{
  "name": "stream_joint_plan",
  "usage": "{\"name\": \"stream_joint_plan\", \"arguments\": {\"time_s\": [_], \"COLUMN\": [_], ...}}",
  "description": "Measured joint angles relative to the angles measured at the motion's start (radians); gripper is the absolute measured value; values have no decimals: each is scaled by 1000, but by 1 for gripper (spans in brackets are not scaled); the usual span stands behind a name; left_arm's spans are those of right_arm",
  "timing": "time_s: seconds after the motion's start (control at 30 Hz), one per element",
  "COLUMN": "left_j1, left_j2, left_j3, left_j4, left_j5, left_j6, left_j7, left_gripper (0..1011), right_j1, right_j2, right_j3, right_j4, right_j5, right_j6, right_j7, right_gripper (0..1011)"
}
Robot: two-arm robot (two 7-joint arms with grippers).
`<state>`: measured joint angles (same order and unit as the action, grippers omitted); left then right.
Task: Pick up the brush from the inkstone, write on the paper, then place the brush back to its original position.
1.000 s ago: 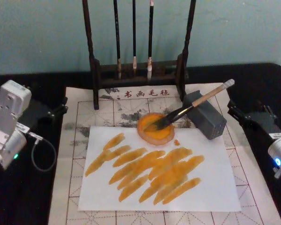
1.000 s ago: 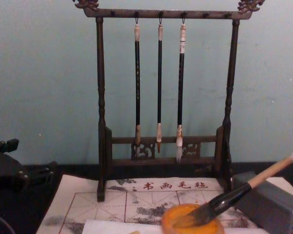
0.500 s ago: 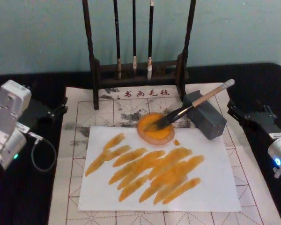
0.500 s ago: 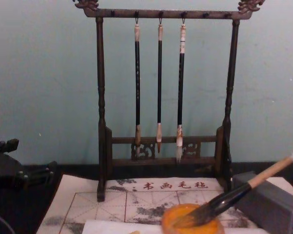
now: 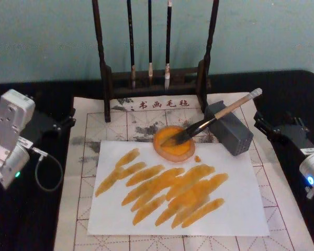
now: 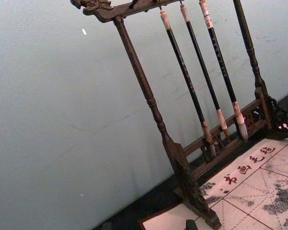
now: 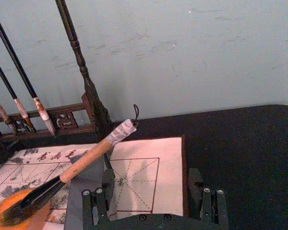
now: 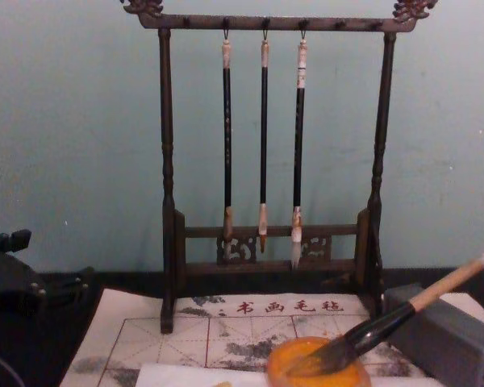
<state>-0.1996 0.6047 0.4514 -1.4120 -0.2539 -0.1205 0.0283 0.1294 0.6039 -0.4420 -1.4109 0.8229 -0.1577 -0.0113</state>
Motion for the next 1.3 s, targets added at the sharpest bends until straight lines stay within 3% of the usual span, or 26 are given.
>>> {"name": "stream_joint_plan", "arguments": {"time_s": [1.3], "left_j1": [0], "left_j2": [0], "left_j3": [0], "left_j4": [0], "left_j5": [0], "left_j6": [0], "left_j7": [0], "left_gripper": [1001], "right_j1": [0], "right_j2": [0], "right_j3": [0], "right_j4": [0], "right_j5": [0], "right_j6": [0], "right_j7": [0], "right_gripper": [1000]}}
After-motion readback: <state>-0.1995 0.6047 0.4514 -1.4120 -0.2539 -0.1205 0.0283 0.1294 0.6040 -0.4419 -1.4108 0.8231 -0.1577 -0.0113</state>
